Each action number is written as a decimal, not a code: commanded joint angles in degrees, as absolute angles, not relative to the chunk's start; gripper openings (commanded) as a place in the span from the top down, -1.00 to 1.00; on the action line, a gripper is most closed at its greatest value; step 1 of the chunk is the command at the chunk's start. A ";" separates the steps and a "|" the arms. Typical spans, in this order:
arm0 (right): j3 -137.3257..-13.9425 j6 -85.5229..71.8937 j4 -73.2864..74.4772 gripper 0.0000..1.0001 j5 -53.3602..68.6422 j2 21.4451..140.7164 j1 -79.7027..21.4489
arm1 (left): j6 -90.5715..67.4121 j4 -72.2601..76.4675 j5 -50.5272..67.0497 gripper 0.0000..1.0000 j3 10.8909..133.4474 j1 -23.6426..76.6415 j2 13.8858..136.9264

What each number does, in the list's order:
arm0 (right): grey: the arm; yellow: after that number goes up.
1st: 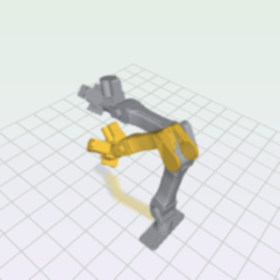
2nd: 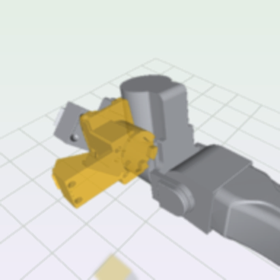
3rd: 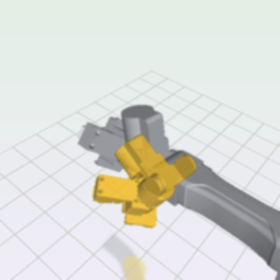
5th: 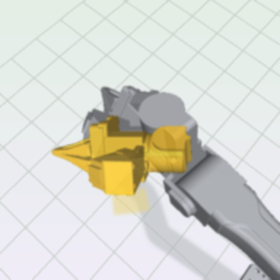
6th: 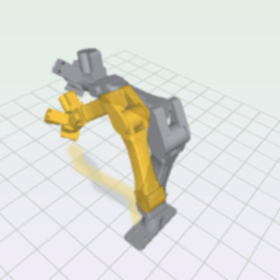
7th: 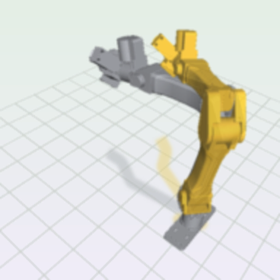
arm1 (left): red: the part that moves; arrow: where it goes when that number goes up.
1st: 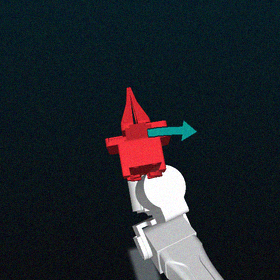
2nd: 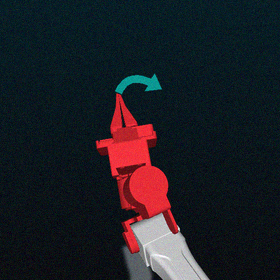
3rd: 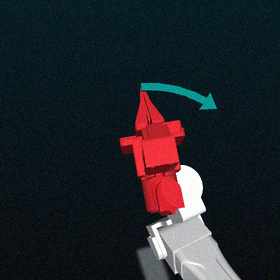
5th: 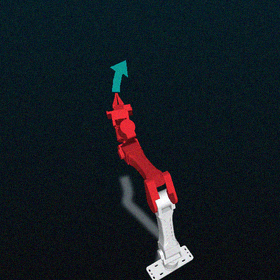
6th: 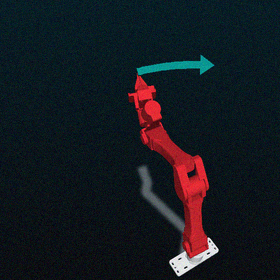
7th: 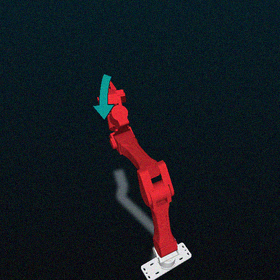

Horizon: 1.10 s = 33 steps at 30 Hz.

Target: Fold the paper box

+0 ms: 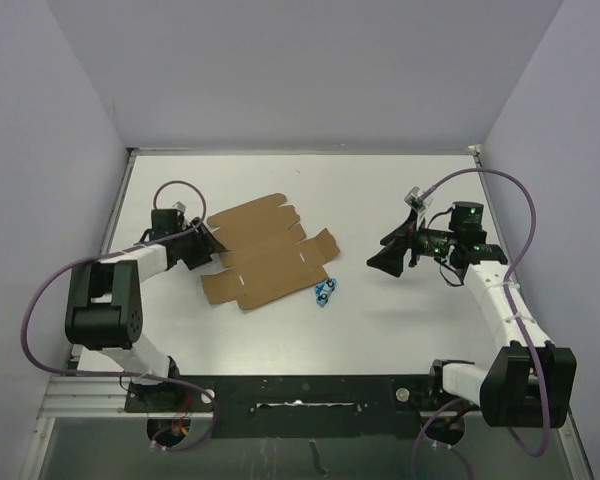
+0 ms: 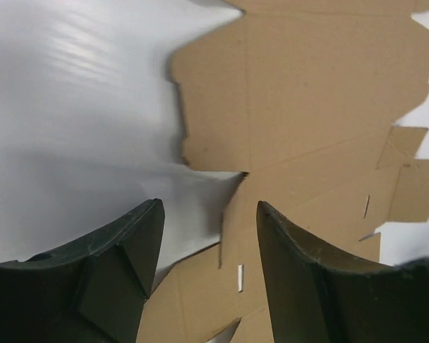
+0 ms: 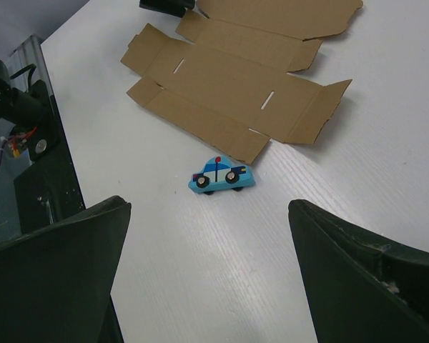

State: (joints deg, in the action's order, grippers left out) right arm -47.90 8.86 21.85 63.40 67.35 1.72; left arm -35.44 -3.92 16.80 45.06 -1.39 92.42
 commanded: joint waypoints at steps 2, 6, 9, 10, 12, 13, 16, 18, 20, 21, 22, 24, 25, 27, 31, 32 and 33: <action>-50.21 9.90 20.98 -0.96 63.45 68.23 1.43 | -38.84 6.51 23.35 0.03 47.13 2.23 97.44; -49.65 8.94 19.84 -0.96 63.74 68.55 1.34 | -39.70 7.73 21.62 0.38 45.63 3.60 99.24; -48.95 8.17 18.81 -0.96 64.13 69.11 0.71 | -40.45 10.95 21.79 0.94 42.97 3.42 98.46; -48.77 7.91 18.40 -0.96 64.23 69.42 0.39 | -40.83 12.56 21.80 1.00 41.78 3.54 97.41; -48.38 7.56 17.78 -0.96 64.25 70.13 -0.34 | -41.50 16.16 21.68 1.00 39.07 3.87 93.87; -48.16 7.21 17.26 -0.97 64.31 70.47 -0.78 | -42.31 18.29 21.20 1.00 37.06 4.11 91.70; -47.45 5.64 15.31 -1.00 64.55 71.84 -1.76 | -46.38 28.32 18.86 1.00 28.21 5.38 82.86; -47.23 4.35 13.95 -0.99 65.05 73.00 -2.21 | -48.52 33.39 14.39 1.00 23.64 7.79 77.60; -46.73 2.08 12.00 -0.98 65.32 74.24 -2.33 | -48.90 36.84 8.33 1.00 20.32 11.94 72.80; -46.20 1.09 10.23 -0.98 65.46 74.79 -2.38 | -48.92 38.11 5.97 1.00 18.92 13.81 70.96; -45.92 0.38 9.59 -0.98 65.65 75.08 -2.40 | -48.82 40.21 4.04 1.00 17.45 15.49 69.31; -44.47 -0.54 6.80 -0.96 66.23 75.54 -2.46 | -47.72 43.28 1.16 1.00 15.37 17.90 66.77; -43.54 -1.62 5.27 -0.96 66.11 75.58 -2.42 | -47.72 43.98 0.54 1.00 14.69 18.37 65.57; -42.53 -2.67 3.55 -0.98 64.83 75.44 -2.25 | -47.59 45.51 -0.07 1.00 13.58 18.72 63.58; -41.11 -5.04 0.80 -0.97 60.21 75.56 -0.95 | -48.72 48.58 0.17 1.00 12.43 20.11 61.59; -40.71 -6.03 -0.10 -0.98 59.63 75.89 -0.33 | -48.88 49.58 0.05 1.00 12.40 20.89 61.55; -40.39 -7.19 -1.07 -0.98 59.30 76.21 0.18 | -49.13 50.46 0.01 1.00 12.39 21.77 61.64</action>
